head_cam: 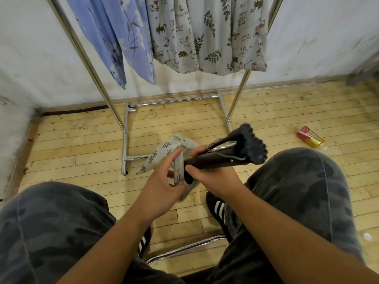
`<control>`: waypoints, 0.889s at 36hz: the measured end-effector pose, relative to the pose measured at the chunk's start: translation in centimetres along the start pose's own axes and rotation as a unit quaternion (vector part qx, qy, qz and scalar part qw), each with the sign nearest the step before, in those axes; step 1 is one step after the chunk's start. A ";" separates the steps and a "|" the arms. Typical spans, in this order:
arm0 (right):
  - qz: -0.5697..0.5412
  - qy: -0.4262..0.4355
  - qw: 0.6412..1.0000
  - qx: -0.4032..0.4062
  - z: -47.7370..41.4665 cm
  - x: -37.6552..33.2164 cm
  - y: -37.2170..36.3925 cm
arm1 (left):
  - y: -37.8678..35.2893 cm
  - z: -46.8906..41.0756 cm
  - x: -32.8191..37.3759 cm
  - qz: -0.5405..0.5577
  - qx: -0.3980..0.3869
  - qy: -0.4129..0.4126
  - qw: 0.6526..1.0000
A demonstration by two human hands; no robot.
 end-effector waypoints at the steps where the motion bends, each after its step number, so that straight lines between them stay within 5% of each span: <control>1: 0.013 -0.004 1.000 -0.007 0.0 0.2 -0.2 | 0.0 0.0 0.1 0.003 0.001 -0.002 1.000; 9: 0.116 -0.007 0.992 -0.041 -0.2 1.3 -0.9 | 0.0 -0.1 -0.4 0.011 0.003 -0.008 1.000; 32: 0.241 0.011 0.969 0.047 -0.4 1.4 -0.1 | -0.3 -0.4 -0.5 0.005 0.019 -0.014 1.000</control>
Point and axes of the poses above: each hand's wrist, its own z-axis away from the middle knuckle, its own y-axis out of the back of the hand, x = y × z, the point moved 7 cm from there along -z, towards the middle knuckle, and after that the axes turned 3 degrees about -y, right-handed, at the moved point
